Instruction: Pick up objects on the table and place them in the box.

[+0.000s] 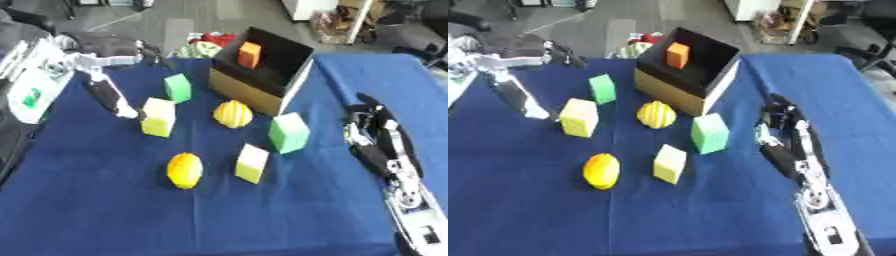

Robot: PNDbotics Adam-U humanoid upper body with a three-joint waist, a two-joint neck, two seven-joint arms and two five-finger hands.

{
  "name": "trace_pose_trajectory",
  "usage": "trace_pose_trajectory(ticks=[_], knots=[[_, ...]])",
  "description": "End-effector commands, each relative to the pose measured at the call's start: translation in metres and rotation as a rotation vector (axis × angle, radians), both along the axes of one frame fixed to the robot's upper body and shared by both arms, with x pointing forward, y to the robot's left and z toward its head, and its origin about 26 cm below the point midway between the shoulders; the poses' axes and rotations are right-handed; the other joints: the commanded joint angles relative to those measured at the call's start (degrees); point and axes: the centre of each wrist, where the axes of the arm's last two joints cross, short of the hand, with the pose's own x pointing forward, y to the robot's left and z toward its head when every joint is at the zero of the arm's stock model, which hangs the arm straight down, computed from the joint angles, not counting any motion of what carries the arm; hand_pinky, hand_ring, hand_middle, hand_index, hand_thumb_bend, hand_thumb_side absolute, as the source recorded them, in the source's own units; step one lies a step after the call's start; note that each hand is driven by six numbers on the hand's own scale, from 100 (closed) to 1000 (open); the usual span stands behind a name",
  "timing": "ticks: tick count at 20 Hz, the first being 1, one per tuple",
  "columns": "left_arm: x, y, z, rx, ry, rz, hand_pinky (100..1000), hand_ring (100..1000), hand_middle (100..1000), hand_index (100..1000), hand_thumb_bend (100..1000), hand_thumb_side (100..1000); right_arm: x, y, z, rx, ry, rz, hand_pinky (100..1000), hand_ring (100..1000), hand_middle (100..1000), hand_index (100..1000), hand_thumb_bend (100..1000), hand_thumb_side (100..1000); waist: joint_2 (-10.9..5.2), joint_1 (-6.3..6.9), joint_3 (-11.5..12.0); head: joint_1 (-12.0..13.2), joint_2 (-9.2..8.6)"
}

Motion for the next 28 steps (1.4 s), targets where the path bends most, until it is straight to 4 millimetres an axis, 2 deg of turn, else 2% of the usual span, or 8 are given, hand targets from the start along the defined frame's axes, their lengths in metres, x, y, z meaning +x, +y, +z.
trace_pose_trajectory(ticks=[1,5,8,13,17,23,27,28], knots=[[0.016,-0.005,-0.006,0.179,0.048,-0.028,865,826,840,945,644,338,0.003,-0.003,0.007,-0.016,-0.020,0.011,718,660,688,902,100,368,-0.74,-0.42,-0.16,0.42,0.24],[0.028,-0.007,-0.024,0.179,0.049,0.018,863,823,834,940,624,362,0.003,-0.001,0.007,-0.011,-0.021,0.016,718,660,688,902,100,365,-0.54,-0.82,-0.41,0.73,0.24],[0.032,-0.009,-0.028,0.180,0.041,0.022,862,821,831,937,625,374,0.004,-0.001,0.008,-0.009,-0.022,0.018,718,660,689,902,100,365,-0.29,-0.94,-0.55,0.92,0.24],[0.034,-0.005,-0.031,0.162,0.012,0.072,852,811,826,931,576,277,0.004,-0.001,0.008,-0.007,-0.023,0.017,718,660,689,902,100,365,-0.09,-0.86,-0.68,1.01,0.24],[0.035,0.000,-0.041,0.159,-0.003,0.120,847,803,819,925,555,238,0.004,-0.001,0.008,-0.005,-0.023,0.015,718,659,689,901,100,364,0.02,-0.81,-0.85,1.12,0.24],[0.036,0.004,-0.056,0.139,-0.006,0.153,836,786,801,912,512,230,0.004,-0.001,0.008,-0.001,-0.025,0.014,718,659,689,901,100,364,0.15,-0.85,-1.04,1.16,0.24],[0.035,0.006,-0.064,0.059,-0.063,0.175,806,735,742,865,450,220,0.004,-0.001,0.008,0.001,-0.024,0.014,718,659,689,902,100,363,0.22,-0.84,-1.15,1.08,0.24],[0.035,0.007,-0.066,0.042,-0.077,0.178,777,662,654,802,414,212,0.004,-0.001,0.008,0.001,-0.025,0.014,718,660,689,902,100,363,0.23,-0.83,-1.18,1.06,0.24]])
